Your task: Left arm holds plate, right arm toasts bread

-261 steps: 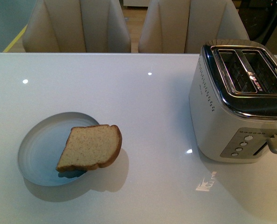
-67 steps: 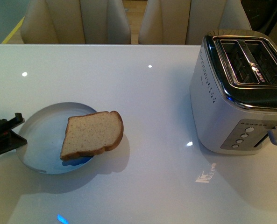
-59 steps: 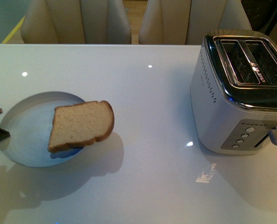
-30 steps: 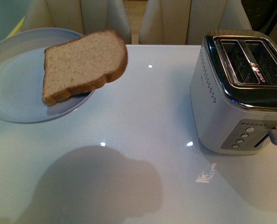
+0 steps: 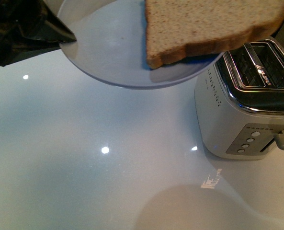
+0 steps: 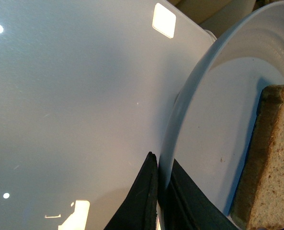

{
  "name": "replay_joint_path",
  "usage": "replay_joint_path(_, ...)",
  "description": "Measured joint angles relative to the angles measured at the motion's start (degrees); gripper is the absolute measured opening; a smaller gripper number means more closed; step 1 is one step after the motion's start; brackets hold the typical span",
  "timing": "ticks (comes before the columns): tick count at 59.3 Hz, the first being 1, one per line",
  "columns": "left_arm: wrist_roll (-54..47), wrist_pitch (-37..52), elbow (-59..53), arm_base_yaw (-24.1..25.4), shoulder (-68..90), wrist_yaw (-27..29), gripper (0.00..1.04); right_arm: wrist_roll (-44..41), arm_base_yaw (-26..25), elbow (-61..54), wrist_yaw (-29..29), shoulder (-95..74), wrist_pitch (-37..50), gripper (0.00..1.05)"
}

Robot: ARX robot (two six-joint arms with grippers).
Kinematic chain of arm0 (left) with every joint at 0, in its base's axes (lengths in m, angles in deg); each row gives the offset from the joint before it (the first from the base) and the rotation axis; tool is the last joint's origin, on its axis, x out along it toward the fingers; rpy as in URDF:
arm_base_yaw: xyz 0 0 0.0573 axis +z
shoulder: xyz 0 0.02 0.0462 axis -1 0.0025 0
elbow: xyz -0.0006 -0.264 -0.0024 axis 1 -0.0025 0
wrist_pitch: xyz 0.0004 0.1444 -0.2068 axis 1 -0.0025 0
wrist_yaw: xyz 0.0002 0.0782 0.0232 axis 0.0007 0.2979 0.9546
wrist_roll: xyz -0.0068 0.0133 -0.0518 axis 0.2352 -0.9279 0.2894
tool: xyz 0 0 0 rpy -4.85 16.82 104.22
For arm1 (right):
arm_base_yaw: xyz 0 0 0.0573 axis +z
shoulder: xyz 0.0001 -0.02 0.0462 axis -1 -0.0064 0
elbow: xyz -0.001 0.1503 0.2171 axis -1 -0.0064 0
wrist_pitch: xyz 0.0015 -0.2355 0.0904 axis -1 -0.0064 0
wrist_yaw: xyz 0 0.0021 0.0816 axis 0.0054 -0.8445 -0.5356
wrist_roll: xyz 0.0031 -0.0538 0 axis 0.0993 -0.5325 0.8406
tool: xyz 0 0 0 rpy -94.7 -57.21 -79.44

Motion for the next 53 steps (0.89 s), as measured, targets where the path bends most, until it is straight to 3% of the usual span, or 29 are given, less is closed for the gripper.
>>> replay_joint_path(10, 2.2, 0.4, 0.1, -3.4, 0.0, -0.1, 0.03, 0.0, 0.0, 0.0, 0.0, 0.0, 0.0, 0.96)
replay_joint_path(35, 2.5, 0.4, 0.1, -3.5, 0.0, -0.1, 0.03, 0.0, 0.0, 0.0, 0.0, 0.0, 0.0, 0.96)
replay_joint_path(37, 2.5, 0.4, 0.1, -3.5, 0.0, -0.1, 0.03, 0.2, 0.5, 0.9, 2.3, -1.5, -3.2, 0.96)
replay_joint_path(40, 2.6, 0.5, 0.1, -3.5, 0.0, -0.1, 0.03, 0.5, 0.8, 5.6, 7.8, -8.4, -15.1, 0.96)
replay_joint_path(44, 2.6, 0.5, 0.1, -3.5, -0.2, -0.1, 0.03, 0.6, 0.1, 8.1, 9.7, -14.5, -22.5, 0.96)
replay_joint_path(53, 2.6, 0.5, 0.1, -3.7, -0.2, 0.0, 0.03, 4.2, -1.4, 10.9, 8.7, -19.5, -20.8, 0.96)
